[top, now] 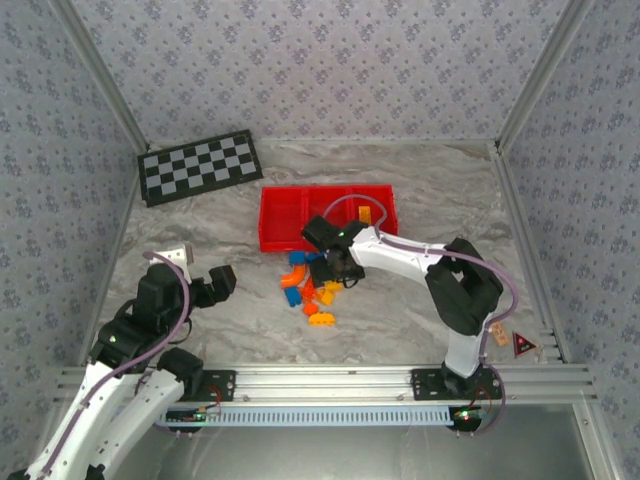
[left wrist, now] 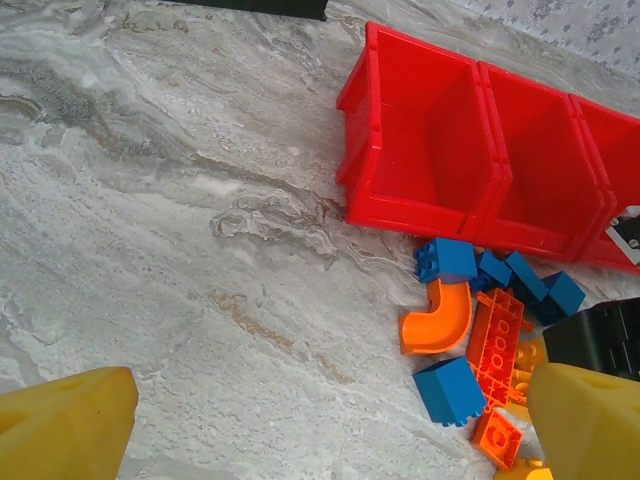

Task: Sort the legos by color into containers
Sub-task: Pick up the lego from the center of the table.

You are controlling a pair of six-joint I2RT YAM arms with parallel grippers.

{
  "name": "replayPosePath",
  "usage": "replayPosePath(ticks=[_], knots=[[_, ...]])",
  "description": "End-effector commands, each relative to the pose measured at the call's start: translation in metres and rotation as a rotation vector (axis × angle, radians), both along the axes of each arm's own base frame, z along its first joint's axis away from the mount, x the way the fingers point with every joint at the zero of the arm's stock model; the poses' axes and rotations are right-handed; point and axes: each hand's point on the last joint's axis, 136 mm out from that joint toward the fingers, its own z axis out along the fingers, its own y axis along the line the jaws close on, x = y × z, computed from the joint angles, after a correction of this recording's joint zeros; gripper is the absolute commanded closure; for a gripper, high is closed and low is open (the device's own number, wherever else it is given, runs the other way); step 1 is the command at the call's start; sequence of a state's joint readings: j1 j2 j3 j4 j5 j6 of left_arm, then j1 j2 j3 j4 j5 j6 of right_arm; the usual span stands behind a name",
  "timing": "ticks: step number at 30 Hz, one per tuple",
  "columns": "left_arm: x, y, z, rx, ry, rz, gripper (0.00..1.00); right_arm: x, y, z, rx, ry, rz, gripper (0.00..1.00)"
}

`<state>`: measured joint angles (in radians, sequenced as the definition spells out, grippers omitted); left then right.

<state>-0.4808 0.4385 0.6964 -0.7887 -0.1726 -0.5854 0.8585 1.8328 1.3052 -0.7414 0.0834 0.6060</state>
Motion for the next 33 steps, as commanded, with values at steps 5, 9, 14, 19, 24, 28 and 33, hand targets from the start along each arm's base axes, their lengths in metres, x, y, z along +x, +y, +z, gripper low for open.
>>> replayPosePath(ticks=[5, 9, 14, 19, 24, 28, 33], knots=[[0.0, 0.0, 0.002, 0.002, -0.02, -0.004, 0.0, -0.002, 0.006, -0.013, -0.031, 0.047, 0.004, 0.22], [0.0, 0.0, 0.002, 0.002, -0.019, -0.007, 0.0, -0.004, 0.007, -0.017, -0.034, 0.068, 0.006, 0.26], [0.0, 0.0, 0.002, 0.004, -0.02, -0.006, 0.0, -0.005, 0.004, -0.019, -0.051, 0.077, 0.006, 0.34], [0.0, 0.0, 0.002, 0.005, -0.019, -0.005, 0.0, -0.005, 0.002, -0.021, -0.062, 0.081, 0.003, 0.43], [0.0, 0.0, 0.001, 0.006, -0.017, -0.005, 0.0, -0.005, -0.001, -0.02, -0.072, 0.076, 0.002, 0.47], [0.0, 0.0, 0.001, 0.006, -0.017, -0.006, 0.0, -0.006, -0.005, -0.017, -0.077, 0.071, 0.0, 0.54], [0.0, 0.0, 0.001, 0.006, -0.017, -0.006, 0.0, -0.006, -0.011, -0.01, -0.071, 0.059, -0.009, 0.61]])
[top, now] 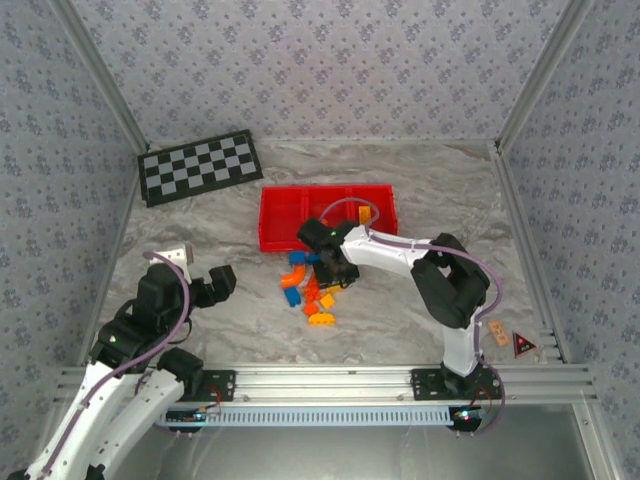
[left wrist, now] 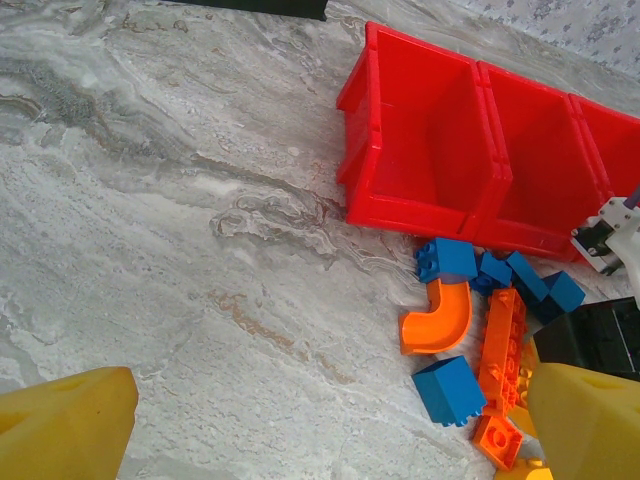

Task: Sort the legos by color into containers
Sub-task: Pick up the lego from the center of the table, then place the lego in the container.

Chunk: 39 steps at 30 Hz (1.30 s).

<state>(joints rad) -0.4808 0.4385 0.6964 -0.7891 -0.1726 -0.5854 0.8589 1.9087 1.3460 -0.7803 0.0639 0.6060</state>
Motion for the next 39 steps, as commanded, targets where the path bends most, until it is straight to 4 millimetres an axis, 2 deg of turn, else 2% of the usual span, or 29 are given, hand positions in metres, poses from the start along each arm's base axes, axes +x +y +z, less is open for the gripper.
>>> replayPosePath(ticks=[1, 10, 15, 18, 24, 29, 33, 39], knots=[[0.0, 0.0, 0.002, 0.005, -0.018, -0.004, 0.0, -0.002, -0.013, 0.01, -0.025, -0.007, -0.014, 0.61], [0.0, -0.001, 0.001, 0.004, -0.016, -0.007, 0.0, 0.004, -0.016, 0.03, 0.016, -0.044, -0.026, 0.67], [0.0, -0.001, 0.001, 0.004, -0.017, -0.007, 0.0, 0.015, -0.019, 0.061, 0.054, -0.108, -0.012, 0.68], [0.0, -0.001, 0.001, 0.005, -0.015, -0.007, 0.0, 0.03, -0.036, 0.085, 0.039, -0.17, -0.019, 0.68], [0.0, -0.001, 0.001, 0.006, -0.016, -0.006, 0.0, 0.072, -0.07, 0.111, 0.087, -0.234, -0.093, 0.68], [0.0, 0.0, 0.0, 0.008, -0.013, -0.006, 0.0, 0.111, -0.088, 0.119, 0.129, -0.251, -0.133, 0.68], [0.0, 0.0, 0.001, 0.005, -0.015, -0.003, 0.0, 0.136, -0.097, 0.113, 0.123, -0.227, -0.145, 0.68], [0.0, 0.001, 0.001, 0.011, -0.016, 0.0, 0.0, 0.149, -0.096, 0.091, 0.099, -0.18, -0.15, 0.68]])
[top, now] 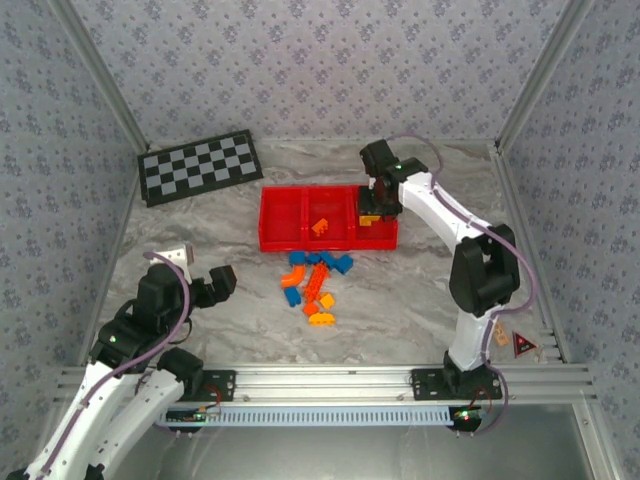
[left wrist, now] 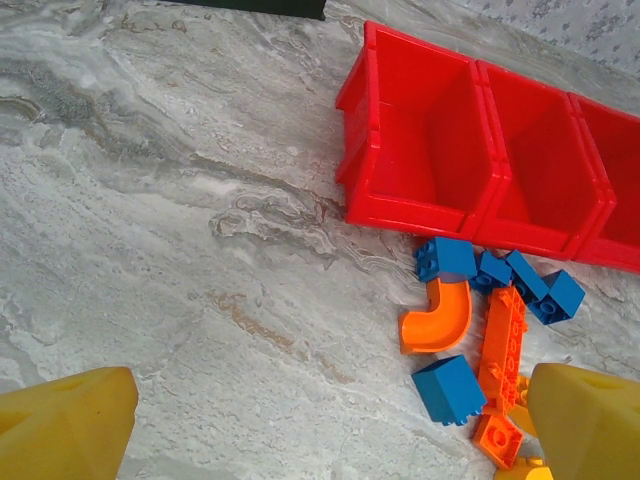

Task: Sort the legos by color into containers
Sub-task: Place the lego in the container.

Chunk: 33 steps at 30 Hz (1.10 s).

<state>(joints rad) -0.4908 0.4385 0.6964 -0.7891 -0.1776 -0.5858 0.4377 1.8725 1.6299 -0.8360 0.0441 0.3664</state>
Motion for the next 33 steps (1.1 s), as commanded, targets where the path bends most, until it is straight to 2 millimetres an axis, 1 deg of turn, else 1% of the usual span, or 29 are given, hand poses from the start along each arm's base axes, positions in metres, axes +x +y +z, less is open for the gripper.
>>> replayPosePath(ticks=[1, 11, 17, 28, 33], knots=[[0.0, 0.002, 0.001, 0.009, -0.015, 0.006, 0.0, -0.002, 0.002, -0.013, -0.023, 0.055, 0.032, 0.68], [0.001, 0.001, -0.001, 0.016, -0.007, 0.004, 0.0, 0.001, -0.005, -0.039, -0.048, 0.102, 0.001, 0.67], [0.002, 0.001, -0.001, 0.018, -0.005, 0.004, 0.0, 0.001, -0.007, -0.051, -0.036, 0.119, -0.015, 0.61], [0.003, 0.0, -0.002, 0.022, 0.0, -0.001, 0.0, 0.0, -0.007, -0.055, -0.031, 0.127, -0.026, 0.57], [0.003, 0.0, -0.002, 0.021, 0.001, -0.002, 0.0, -0.002, -0.006, -0.051, -0.024, 0.121, -0.029, 0.51]])
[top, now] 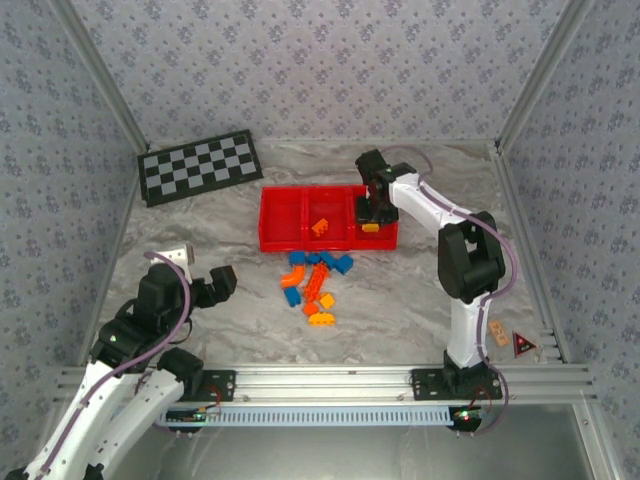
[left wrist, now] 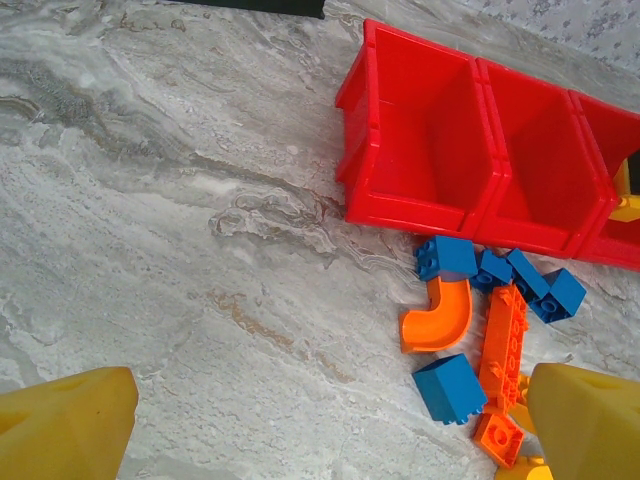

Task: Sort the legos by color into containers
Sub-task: Place the lego in the container.

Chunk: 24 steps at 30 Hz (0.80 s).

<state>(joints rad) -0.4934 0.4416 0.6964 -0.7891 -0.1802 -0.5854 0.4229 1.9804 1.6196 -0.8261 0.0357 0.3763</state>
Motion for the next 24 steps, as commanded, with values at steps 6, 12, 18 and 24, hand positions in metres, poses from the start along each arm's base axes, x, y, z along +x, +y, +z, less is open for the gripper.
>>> replayPosePath(ticks=[6, 12, 18, 24], knots=[[0.002, 0.0, -0.002, 0.017, -0.002, -0.002, 0.0, -0.006, 0.0, 0.008, 0.022, -0.004, -0.01, 0.44], [0.002, 0.0, -0.002, 0.016, -0.002, -0.002, 0.0, -0.009, 0.001, 0.024, 0.035, -0.041, -0.005, 0.43], [0.002, -0.001, -0.001, 0.014, -0.001, -0.003, 0.0, -0.03, 0.007, 0.048, 0.062, -0.077, 0.021, 0.35], [0.002, -0.001, -0.002, 0.014, 0.0, -0.003, 0.0, -0.075, 0.019, 0.06, 0.082, -0.085, 0.063, 0.16]])
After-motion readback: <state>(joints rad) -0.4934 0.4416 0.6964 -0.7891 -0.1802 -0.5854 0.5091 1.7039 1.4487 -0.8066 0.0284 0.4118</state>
